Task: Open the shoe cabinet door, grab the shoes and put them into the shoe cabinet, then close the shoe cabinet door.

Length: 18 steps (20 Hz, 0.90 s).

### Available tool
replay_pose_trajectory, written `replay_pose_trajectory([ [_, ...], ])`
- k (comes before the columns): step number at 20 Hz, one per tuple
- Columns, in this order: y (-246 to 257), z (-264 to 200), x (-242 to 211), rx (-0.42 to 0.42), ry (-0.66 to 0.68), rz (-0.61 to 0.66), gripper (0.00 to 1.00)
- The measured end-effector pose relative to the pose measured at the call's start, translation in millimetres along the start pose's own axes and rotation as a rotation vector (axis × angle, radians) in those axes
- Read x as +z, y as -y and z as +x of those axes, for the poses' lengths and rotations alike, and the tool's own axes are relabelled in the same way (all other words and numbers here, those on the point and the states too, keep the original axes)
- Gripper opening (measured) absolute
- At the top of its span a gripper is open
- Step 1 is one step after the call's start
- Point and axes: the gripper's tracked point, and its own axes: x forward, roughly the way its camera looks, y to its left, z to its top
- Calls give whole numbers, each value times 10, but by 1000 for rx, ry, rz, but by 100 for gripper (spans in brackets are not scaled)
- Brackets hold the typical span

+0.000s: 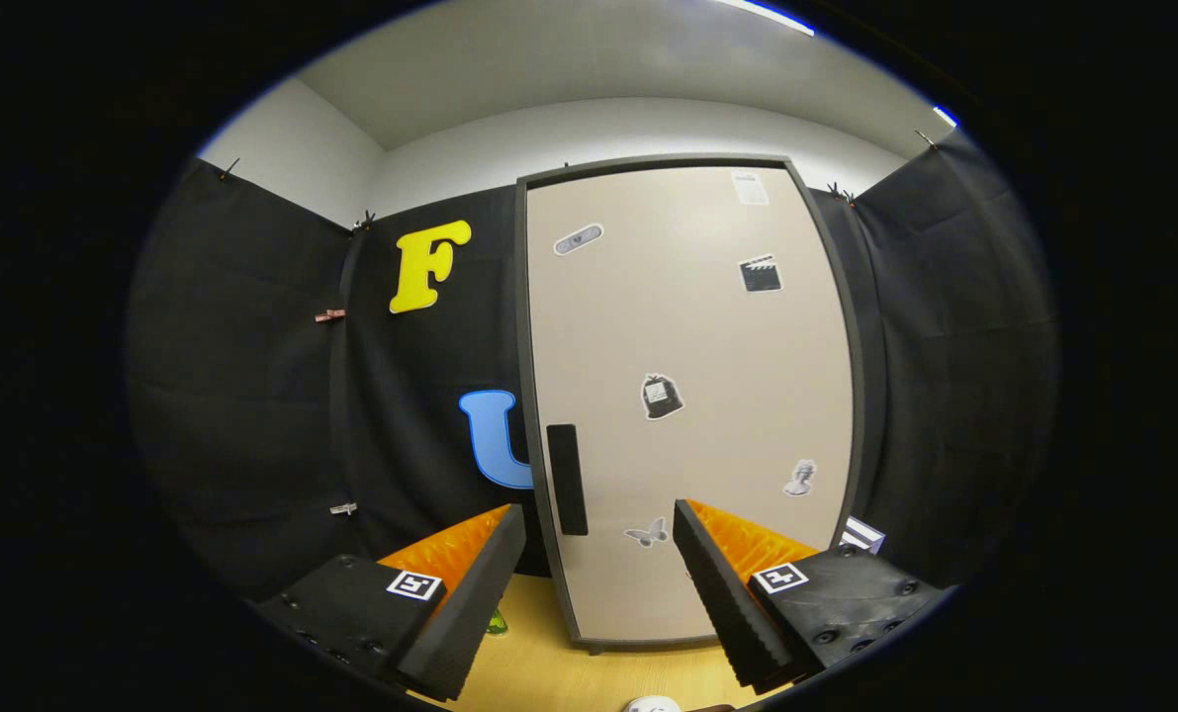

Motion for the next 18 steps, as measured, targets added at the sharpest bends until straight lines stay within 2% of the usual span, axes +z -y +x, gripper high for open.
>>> replay_pose_trajectory([
  [9,-262,1068,-325,-52,-26,5,98],
  [14,-228,1442,-496,-92,-42,-3,97],
  [18,-188,1610,-590,-117,-55,-17,87],
])
